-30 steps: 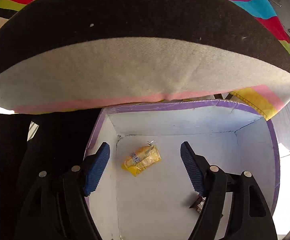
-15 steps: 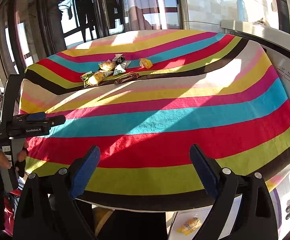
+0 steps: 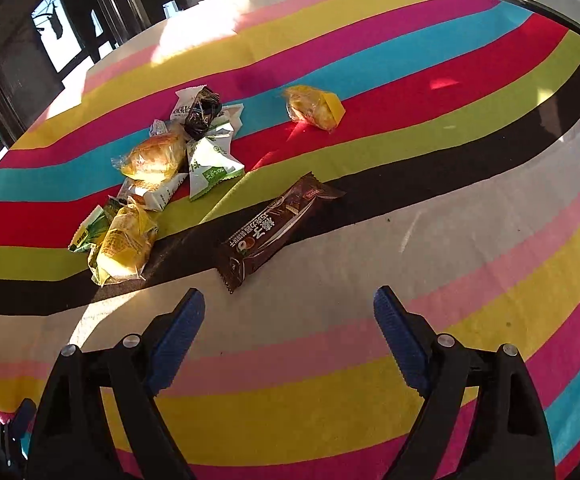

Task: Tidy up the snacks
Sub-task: 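Bring both open tools back over the snack pile, then grasp another brown chocolate bar with the right tool while the left tool grasps the yellow-wrapped cake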

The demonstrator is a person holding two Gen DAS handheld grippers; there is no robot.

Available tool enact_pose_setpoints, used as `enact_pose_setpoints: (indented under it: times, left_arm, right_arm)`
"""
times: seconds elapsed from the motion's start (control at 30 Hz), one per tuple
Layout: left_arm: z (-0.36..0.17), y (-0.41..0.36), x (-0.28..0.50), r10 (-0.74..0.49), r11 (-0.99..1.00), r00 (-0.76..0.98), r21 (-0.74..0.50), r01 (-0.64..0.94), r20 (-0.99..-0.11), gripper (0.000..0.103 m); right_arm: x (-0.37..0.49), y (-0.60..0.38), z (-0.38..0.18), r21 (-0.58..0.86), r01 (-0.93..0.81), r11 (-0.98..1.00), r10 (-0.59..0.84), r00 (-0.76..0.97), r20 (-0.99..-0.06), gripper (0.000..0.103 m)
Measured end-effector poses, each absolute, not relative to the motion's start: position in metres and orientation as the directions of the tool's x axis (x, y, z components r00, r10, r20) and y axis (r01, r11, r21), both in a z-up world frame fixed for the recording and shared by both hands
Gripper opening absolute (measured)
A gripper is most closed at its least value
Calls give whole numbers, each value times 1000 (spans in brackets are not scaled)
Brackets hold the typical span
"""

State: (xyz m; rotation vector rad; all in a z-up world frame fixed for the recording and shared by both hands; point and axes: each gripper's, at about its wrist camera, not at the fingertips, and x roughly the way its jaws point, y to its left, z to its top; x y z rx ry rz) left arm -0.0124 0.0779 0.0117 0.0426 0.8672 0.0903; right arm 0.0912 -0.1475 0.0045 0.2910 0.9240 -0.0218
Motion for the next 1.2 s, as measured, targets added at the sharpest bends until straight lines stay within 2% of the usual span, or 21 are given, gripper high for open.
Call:
enact_pose_setpoints:
  times: [0.1, 0.2, 0.3, 0.33, 0.37, 0.57, 0.77, 0.93, 1.03, 1.2]
  left_arm:
    - [10, 81, -11, 72, 997, 637, 45, -59, -768, 100]
    - [3, 84, -8, 35, 999, 605, 10, -45, -796, 100]
    - [0, 88, -5, 9, 999, 596, -23, -46, -803, 101]
    - [0, 88, -5, 9, 999, 596, -23, -46, -803, 101]
    - [-1, 87, -5, 12, 999, 596, -19, -45, -803, 101]
    - [-4, 83, -3, 33, 999, 585, 12, -39, -810, 101]
    - [-4, 81, 0, 44, 998, 576, 4, -70, -816, 101]
    - [-1, 34, 27, -94, 994, 566, -48, 95, -819, 101]
    - [-1, 3, 61, -85, 991, 582, -5, 137, -809, 100]
    - [-2, -21, 129, -55, 991, 584, 28, 132, -810, 83]
  right_arm:
    - [121, -133, 1, 183, 172, 968, 45, 597, -801, 81]
    - [140, -121, 0, 104, 166, 981, -13, 582, -813, 75]
    - [140, -113, 0, 40, 91, 995, -22, 594, -804, 57]
    - [133, -114, 0, 34, 54, 998, -5, 606, -795, 43]
    - [126, -116, 1, 28, 9, 1000, 16, 618, -786, 34]
    - [68, -134, 5, -41, -183, 982, 85, 631, -771, 33]
    - [33, -157, 4, -4, -218, 976, 135, 618, -775, 34]
    - [25, -158, 3, 29, -214, 976, 158, 616, -772, 36]
    - [26, -161, 2, 55, -210, 976, 175, 611, -772, 37]
    - [27, -159, 2, 41, -208, 977, 162, 613, -773, 37]
